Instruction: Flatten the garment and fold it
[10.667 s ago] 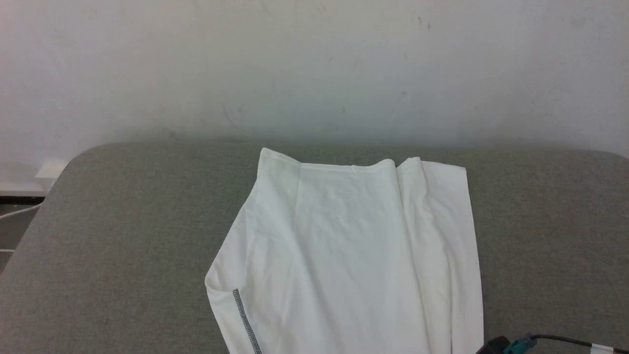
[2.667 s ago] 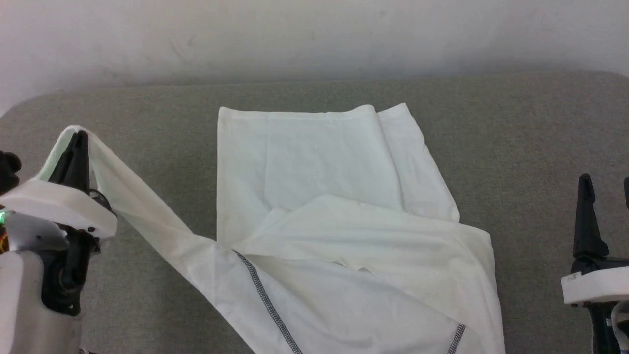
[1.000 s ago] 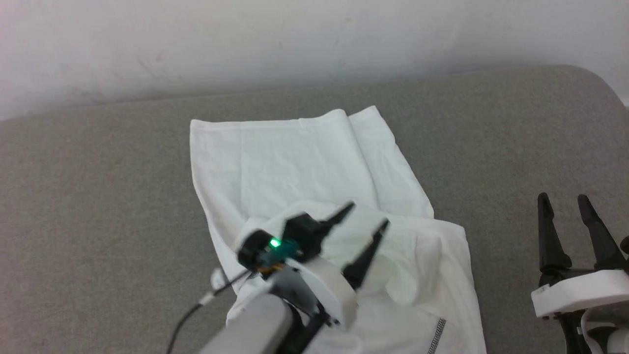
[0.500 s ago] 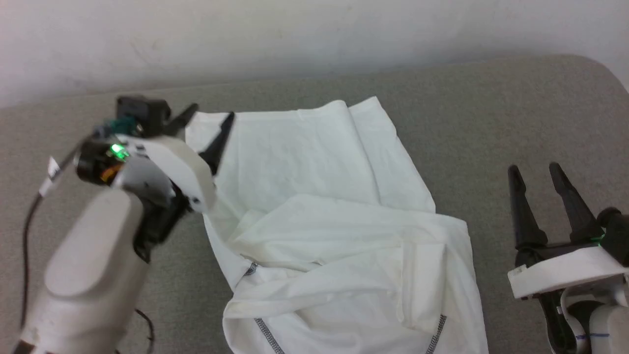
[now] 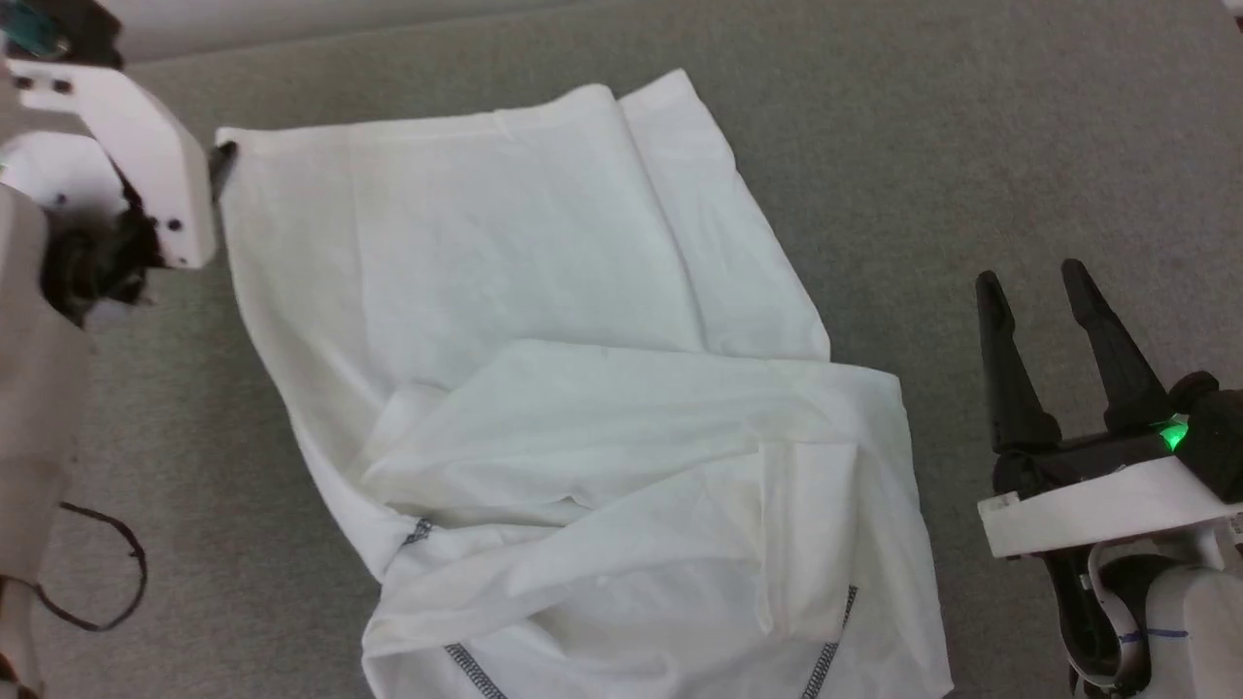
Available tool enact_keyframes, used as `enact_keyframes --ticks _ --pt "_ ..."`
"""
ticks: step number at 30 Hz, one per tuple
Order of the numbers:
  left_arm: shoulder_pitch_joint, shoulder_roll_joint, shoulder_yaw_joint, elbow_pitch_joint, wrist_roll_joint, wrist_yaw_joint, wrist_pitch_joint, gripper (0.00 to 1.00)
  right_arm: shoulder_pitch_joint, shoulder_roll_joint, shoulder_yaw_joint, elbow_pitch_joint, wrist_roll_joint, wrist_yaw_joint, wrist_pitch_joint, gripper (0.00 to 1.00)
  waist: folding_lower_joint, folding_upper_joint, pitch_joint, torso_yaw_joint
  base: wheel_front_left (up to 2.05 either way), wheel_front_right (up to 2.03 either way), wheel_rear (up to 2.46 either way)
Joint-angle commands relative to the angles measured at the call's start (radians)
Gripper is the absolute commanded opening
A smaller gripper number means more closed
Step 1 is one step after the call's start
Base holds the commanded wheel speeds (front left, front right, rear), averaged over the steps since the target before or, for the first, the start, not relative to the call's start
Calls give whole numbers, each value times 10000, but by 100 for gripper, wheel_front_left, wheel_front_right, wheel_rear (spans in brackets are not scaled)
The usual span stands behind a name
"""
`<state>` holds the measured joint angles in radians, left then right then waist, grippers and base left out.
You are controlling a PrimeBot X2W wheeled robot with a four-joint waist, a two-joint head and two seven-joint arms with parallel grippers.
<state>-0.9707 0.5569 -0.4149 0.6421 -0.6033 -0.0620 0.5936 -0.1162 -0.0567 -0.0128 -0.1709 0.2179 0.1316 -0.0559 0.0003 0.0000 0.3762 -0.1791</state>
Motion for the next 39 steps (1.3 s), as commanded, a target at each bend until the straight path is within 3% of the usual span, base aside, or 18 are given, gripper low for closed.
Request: enact_keyframes --ticks 1,13,14,15,20,24,32,39 --pt "-187 93 -29 128 98 -42 76 100 -159 34 35 -34 -41 -9 -97 100 -3 0 848 -633 0 0 0" --pt "-551 382 -200 1190 261 116 412 100 -359 60 -28 256 -46 -9 -363 100 -3 0 1431 -708 0 0 0" --pt "-523 375 -244 1236 258 94 480 27 -369 60 -60 274 -61 -9 -356 100 -3 0 1429 -664 0 0 0" --pt "-484 356 -269 1271 217 54 557 0 -382 61 -90 290 -78 -9 -335 100 -3 0 1415 -617 0 0 0" --pt "-401 262 -183 1107 181 63 -234 0 -473 -28 -207 293 -214 -9 -75 100 -3 0 1210 -273 0 0 0" --pt "-241 78 -118 908 206 57 -1302 0 -712 -563 -149 195 -19 -9 645 100 -3 0 838 128 0 0 0" --pt "507 -701 -400 -149 339 -17 -3130 0 -2620 -2690 804 400 1675 -9 4360 100 -3 0 368 1542 0 0 0" --pt "984 -1162 -732 -1579 484 45 -3805 0 -5568 -4111 2356 2237 2997 -9 7167 100 -3 0 804 2698 0 0 0"
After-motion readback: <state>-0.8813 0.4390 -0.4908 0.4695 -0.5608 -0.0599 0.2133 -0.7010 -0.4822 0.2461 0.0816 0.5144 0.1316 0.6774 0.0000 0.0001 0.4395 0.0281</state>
